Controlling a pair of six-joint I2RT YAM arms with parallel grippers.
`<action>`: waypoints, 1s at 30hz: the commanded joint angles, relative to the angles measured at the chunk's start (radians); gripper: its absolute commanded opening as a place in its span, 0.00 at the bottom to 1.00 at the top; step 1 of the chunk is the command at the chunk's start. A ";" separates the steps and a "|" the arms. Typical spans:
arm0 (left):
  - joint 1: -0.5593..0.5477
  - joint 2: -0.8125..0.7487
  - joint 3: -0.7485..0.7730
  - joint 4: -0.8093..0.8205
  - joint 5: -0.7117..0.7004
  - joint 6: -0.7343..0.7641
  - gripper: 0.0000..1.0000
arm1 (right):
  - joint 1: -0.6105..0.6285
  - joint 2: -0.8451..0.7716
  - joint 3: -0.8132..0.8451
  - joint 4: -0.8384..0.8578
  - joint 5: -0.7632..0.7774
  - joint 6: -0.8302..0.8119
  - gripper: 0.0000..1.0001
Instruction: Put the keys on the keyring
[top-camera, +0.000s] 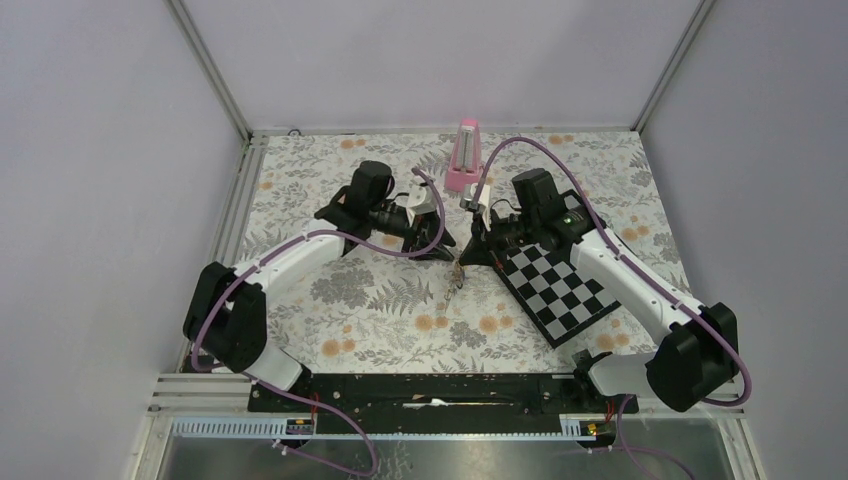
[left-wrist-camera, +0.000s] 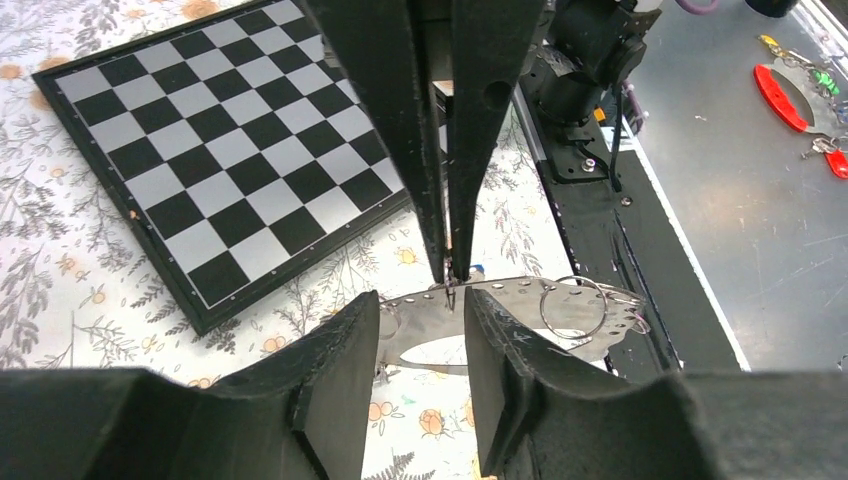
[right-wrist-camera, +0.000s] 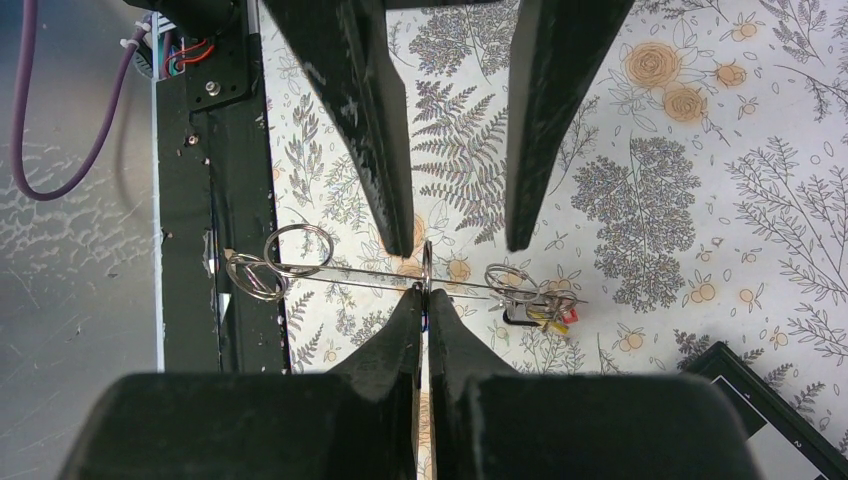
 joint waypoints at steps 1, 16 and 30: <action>-0.019 0.015 0.028 -0.009 0.000 0.054 0.41 | 0.008 0.000 0.048 0.023 -0.007 0.005 0.00; -0.029 0.024 0.017 0.088 0.007 -0.049 0.27 | 0.008 -0.010 0.018 0.027 0.001 -0.010 0.00; -0.031 0.014 0.003 0.112 0.021 -0.062 0.24 | 0.008 -0.019 0.011 0.040 0.004 0.000 0.00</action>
